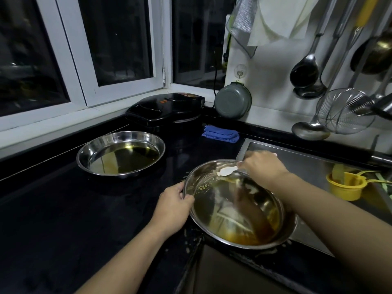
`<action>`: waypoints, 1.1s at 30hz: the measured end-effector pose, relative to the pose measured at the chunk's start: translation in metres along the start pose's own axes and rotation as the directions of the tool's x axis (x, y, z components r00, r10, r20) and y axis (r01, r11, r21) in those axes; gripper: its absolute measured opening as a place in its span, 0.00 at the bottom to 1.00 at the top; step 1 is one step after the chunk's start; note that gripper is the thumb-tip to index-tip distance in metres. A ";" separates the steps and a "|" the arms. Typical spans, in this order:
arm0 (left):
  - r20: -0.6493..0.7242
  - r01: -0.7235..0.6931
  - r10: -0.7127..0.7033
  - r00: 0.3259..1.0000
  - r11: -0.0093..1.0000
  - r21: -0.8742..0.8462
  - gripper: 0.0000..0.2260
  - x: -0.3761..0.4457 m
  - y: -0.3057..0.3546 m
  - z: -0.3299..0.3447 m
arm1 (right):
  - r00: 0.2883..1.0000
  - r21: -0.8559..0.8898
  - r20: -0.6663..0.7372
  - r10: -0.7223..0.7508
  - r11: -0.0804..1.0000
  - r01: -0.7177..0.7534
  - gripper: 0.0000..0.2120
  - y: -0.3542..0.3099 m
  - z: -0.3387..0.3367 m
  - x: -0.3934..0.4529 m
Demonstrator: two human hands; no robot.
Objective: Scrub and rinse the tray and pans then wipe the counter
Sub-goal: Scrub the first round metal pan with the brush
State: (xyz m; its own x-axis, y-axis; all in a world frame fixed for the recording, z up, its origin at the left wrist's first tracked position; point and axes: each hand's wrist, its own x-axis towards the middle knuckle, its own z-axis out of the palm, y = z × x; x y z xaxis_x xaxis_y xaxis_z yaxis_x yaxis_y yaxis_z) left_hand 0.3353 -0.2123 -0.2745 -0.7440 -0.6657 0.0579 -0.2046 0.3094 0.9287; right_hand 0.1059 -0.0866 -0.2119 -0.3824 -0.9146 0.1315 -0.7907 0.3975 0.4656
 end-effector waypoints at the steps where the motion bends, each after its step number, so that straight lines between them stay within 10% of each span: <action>1: 0.003 0.005 -0.005 1.000 1.000 -0.002 0.14 0.000 0.000 0.000 | 1.000 0.017 -0.001 -0.017 1.000 0.017 0.10 -0.004 -0.002 0.000; 7: 0.012 0.002 -0.001 1.000 0.999 -0.041 0.15 -0.005 0.006 -0.002 | 0.956 0.294 0.007 -0.293 0.915 0.278 0.15 -0.047 -0.016 -0.011; 13: 0.014 0.008 -0.008 1.000 1.000 -0.015 0.14 -0.003 0.002 -0.001 | 0.992 0.225 0.122 -0.033 0.974 0.004 0.17 -0.018 -0.012 -0.011; 18: 0.015 -0.001 0.002 1.000 0.999 -0.041 0.14 -0.005 0.006 -0.001 | 0.909 0.510 0.226 -0.351 0.838 0.196 0.17 -0.048 -0.035 -0.021; 23: 0.021 0.016 -0.015 1.000 1.000 -0.015 0.15 -0.006 0.006 0.000 | 0.972 0.331 0.223 -0.080 0.944 0.002 0.12 -0.031 -0.025 -0.006; 26: 0.020 0.013 -0.013 1.000 1.000 -0.008 0.15 -0.007 0.009 -0.001 | 0.955 0.445 0.194 -0.224 0.888 0.118 0.26 -0.038 -0.023 -0.014; 33: 0.005 0.016 -0.017 1.000 0.997 0.071 0.15 -0.002 0.001 0.002 | 0.876 0.531 0.230 -0.425 0.809 0.253 0.17 -0.042 -0.026 -0.031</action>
State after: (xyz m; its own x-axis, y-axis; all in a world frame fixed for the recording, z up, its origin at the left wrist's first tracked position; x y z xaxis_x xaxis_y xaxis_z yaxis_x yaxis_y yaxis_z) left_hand 0.3353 -0.2095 -0.2748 -0.7436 -0.6674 0.0407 -0.2612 0.3459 0.9012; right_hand 0.1632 -0.0769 -0.2128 -0.1084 -0.9528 -0.2837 -0.9901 0.1290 -0.0549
